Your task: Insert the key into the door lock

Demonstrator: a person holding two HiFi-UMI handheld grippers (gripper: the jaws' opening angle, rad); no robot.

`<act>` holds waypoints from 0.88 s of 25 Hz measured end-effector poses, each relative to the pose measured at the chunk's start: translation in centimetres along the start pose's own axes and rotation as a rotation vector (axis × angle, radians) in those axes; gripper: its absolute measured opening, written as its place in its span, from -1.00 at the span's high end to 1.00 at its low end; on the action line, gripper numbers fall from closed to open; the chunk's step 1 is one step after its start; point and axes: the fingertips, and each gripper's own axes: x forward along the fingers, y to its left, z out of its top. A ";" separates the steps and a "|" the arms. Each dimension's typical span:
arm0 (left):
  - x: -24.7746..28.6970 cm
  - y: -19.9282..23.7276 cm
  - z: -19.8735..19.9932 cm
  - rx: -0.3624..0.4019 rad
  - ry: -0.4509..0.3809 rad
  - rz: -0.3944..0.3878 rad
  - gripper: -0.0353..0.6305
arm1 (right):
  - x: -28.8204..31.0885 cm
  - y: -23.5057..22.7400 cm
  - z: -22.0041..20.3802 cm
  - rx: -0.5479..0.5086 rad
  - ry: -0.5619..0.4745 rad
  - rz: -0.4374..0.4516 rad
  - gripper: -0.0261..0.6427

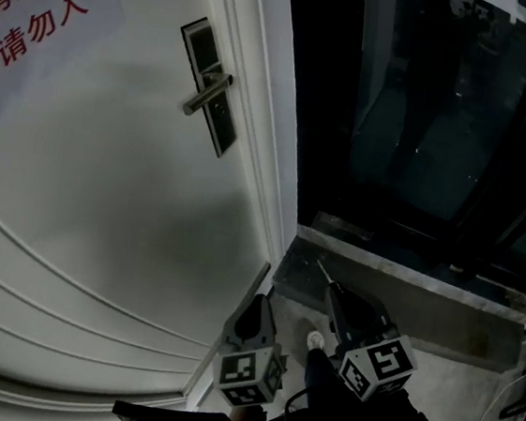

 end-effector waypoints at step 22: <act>20.5 3.5 9.3 -0.022 -0.063 0.222 0.89 | 21.9 -11.2 7.0 -0.084 0.002 0.281 0.89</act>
